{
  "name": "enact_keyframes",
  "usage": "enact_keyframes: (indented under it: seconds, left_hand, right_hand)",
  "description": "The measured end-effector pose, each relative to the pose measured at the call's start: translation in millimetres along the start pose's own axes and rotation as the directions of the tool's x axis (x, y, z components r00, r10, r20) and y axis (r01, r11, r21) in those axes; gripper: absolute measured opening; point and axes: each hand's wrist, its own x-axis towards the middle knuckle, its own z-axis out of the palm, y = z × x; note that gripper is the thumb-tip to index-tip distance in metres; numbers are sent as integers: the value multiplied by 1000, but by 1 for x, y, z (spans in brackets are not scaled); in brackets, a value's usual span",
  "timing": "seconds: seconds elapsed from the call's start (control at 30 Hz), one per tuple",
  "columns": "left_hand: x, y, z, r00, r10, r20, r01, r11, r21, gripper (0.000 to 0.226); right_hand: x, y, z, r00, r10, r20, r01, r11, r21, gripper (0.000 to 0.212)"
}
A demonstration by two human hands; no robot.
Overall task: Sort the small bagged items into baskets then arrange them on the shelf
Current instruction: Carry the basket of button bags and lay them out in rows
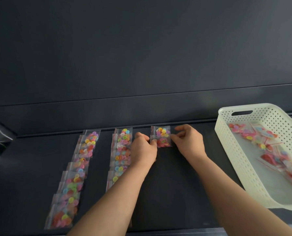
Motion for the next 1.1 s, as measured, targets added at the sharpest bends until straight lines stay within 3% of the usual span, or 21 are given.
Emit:
enact_keyframes:
  seconds: [0.17, 0.33, 0.5, 0.67, 0.73, 0.87, 1.1]
  left_hand:
    - [-15, 19, 7, 992, 119, 42, -115, 989, -88, 15]
    - [-43, 57, 29, 955, 198, 220, -162, 972, -173, 13]
    - [-75, 90, 59, 859, 274, 432, -206, 958, -199, 9]
    - [-99, 112, 82, 845, 307, 438, -247, 950, -189, 18]
    - [-102, 116, 87, 862, 295, 411, -250, 955, -161, 19]
    - [-105, 119, 93, 879, 255, 403, -218, 966, -137, 19]
    - [-109, 123, 95, 895, 243, 373, -201, 968, -148, 19]
  right_hand:
    - [-9, -7, -50, 964, -259, -69, 224, 920, -323, 16]
    - [-22, 11, -110, 907, -373, -195, 245, 845, -476, 15]
    - [-20, 58, -169, 937, -283, -204, 153, 860, -487, 21]
    - [-18, 97, -213, 992, -39, -122, -44, 794, -607, 21]
    - [-20, 103, -219, 1000, 16, -22, -26, 796, -605, 5]
    - [-25, 108, -215, 991, 21, 136, 84, 689, -720, 24]
    - [-22, 113, -209, 995, -11, 95, 84, 571, -816, 16]
